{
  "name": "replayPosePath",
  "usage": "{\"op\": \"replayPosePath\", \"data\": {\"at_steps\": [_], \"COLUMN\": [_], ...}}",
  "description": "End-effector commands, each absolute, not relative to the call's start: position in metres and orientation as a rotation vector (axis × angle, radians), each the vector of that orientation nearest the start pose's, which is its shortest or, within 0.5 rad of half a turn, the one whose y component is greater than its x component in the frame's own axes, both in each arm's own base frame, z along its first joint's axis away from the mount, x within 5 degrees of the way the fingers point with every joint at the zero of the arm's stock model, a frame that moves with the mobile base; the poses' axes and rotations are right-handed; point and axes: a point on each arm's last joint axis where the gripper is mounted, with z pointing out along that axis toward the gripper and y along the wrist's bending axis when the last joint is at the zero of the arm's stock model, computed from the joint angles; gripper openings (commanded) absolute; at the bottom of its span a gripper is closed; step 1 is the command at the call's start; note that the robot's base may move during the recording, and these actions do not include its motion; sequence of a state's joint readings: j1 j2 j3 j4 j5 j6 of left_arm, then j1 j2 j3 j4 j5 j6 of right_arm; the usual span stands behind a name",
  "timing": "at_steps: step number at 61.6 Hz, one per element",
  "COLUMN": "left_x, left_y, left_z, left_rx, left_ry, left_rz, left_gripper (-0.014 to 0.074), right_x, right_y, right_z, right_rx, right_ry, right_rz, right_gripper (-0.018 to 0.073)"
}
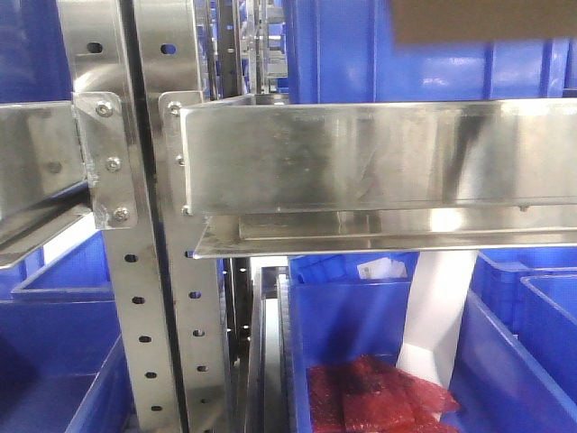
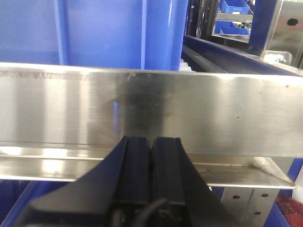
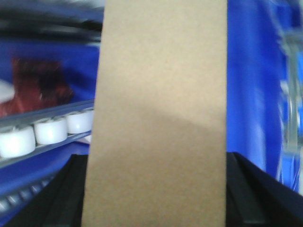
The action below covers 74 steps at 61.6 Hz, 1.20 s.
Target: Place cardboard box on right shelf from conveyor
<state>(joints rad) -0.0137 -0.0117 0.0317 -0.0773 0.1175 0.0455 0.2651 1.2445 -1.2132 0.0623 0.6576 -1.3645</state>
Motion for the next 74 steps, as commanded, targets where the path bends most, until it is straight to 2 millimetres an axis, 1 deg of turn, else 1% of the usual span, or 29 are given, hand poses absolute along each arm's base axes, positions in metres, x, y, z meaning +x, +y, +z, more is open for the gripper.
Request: {"op": "replayPosePath", "data": {"at_steps": [1, 9, 22, 32, 35, 37, 40, 46, 47, 49, 52, 55, 62, 74], "left_x": [0.056, 0.056, 0.056, 0.056, 0.056, 0.056, 0.056, 0.056, 0.056, 0.056, 0.056, 0.056, 0.056, 0.056], "left_y": [-0.001, -0.001, -0.001, -0.001, -0.001, -0.001, -0.001, -0.001, -0.001, -0.001, -0.001, -0.001, -0.001, -0.001], "left_z": [0.198, 0.198, 0.198, 0.198, 0.198, 0.198, 0.198, 0.198, 0.198, 0.198, 0.198, 0.198, 0.198, 0.198], "left_rx": [-0.017, -0.017, -0.017, -0.017, -0.017, -0.017, -0.017, -0.017, -0.017, -0.017, -0.017, -0.017, -0.017, -0.017], "left_ry": [1.529, 1.529, 1.529, 1.529, 1.529, 1.529, 1.529, 1.529, 1.529, 1.529, 1.529, 1.529, 1.529, 1.529], "left_rz": [-0.041, -0.041, -0.041, -0.041, -0.041, -0.041, -0.041, -0.041, -0.041, -0.041, -0.041, -0.041, -0.041, -0.041], "left_gripper": [-0.0116, -0.0116, -0.0116, -0.0116, -0.0116, -0.0116, -0.0116, -0.0116, -0.0116, -0.0116, -0.0116, -0.0116, -0.0116, -0.0116], "right_x": [0.272, 0.295, 0.324, 0.336, 0.338, 0.338, 0.339, 0.339, 0.339, 0.339, 0.339, 0.338, 0.333, 0.319], "right_y": [0.071, 0.062, 0.056, 0.054, 0.054, 0.055, 0.055, 0.055, 0.055, 0.055, 0.055, 0.055, 0.056, 0.057], "right_z": [0.403, 0.391, 0.369, 0.354, 0.352, 0.350, 0.350, 0.350, 0.350, 0.350, 0.350, 0.351, 0.350, 0.360], "right_rx": [-1.569, -1.514, -1.399, -1.405, -1.404, -1.399, -1.383, -1.360, -1.355, -1.339, -1.321, -1.306, -1.287, -1.177], "right_ry": [1.397, 1.446, 1.541, 1.582, 1.592, 1.599, 1.609, 1.617, 1.620, 1.629, 1.642, 1.659, 1.716, 1.800], "right_rz": [-0.680, -0.686, -0.608, -0.592, -0.578, -0.567, -0.551, -0.541, -0.538, -0.531, -0.518, -0.498, -0.434, -0.307], "right_gripper": [0.0204, 0.0204, 0.0204, 0.0205, 0.0214, 0.0237, 0.0297, 0.0475, 0.0522, 0.0582, 0.0654, 0.0631, 0.0630, 0.0630]}}
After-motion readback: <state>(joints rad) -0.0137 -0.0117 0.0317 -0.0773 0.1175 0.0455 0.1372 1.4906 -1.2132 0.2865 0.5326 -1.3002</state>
